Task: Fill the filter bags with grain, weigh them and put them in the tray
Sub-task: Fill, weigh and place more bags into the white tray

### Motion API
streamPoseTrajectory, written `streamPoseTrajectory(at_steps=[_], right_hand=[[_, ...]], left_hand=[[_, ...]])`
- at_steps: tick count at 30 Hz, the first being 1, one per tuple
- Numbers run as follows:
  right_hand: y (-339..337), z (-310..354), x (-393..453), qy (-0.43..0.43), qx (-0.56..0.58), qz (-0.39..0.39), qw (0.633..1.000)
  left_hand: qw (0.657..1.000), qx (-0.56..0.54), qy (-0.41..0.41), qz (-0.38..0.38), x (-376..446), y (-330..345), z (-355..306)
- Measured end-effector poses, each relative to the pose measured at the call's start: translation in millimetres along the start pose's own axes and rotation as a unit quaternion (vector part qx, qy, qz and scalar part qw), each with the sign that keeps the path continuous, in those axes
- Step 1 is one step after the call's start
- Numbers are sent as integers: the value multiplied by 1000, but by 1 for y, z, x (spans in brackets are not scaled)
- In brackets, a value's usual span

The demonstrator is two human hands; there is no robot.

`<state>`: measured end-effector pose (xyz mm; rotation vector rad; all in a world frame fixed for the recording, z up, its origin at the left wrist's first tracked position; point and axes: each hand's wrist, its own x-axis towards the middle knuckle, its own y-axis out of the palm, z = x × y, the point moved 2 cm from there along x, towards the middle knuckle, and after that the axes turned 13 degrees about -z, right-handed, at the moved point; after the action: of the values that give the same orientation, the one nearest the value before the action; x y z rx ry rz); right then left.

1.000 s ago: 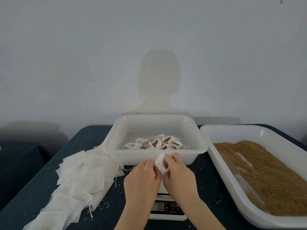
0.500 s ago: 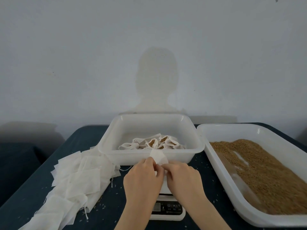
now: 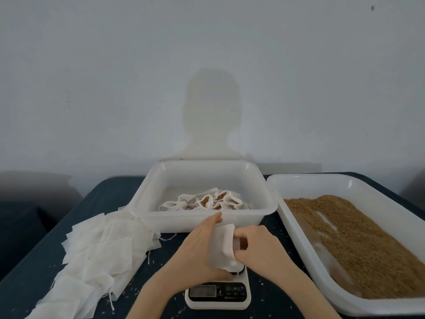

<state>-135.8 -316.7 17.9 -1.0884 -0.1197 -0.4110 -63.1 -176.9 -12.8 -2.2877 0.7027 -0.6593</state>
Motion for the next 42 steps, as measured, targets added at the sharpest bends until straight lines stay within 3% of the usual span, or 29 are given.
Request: streamPoseTrajectory(at_steps=[8, 13, 19, 22, 25, 28, 31, 37, 42], right_hand=[[-20, -5, -1, -44, -74, -32, 996], [-35, -12, -1, -60, -1, 5, 998], [-68, -46, 5, -5, 134, -65, 989], [-83, -96, 10, 70, 40, -118, 990], [-84, -156, 11, 153, -178, -24, 972], [-73, -190, 4, 193, -210, 138, 949], [-64, -198, -3, 203, -217, 226, 928], [-57, -198, 2, 192, -194, 210, 939], [-109, -230, -2, 180, -306, 140, 924]], left_hand=[[997, -65, -28, -42, 6, 19, 7], [991, -110, -27, -64, 11, 25, 7], [995, -73, -33, -59, 20, 29, 5], [997, -52, -24, -48, 25, 34, 4], [999, -29, -6, -31, 31, 38, -1], [1000, 11, 21, -16, 42, 47, -15], [999, -11, 47, -2, 55, 60, -35], [996, -6, 85, -4, 73, 81, -62], [997, 8, 79, 7, 73, 84, -58]])
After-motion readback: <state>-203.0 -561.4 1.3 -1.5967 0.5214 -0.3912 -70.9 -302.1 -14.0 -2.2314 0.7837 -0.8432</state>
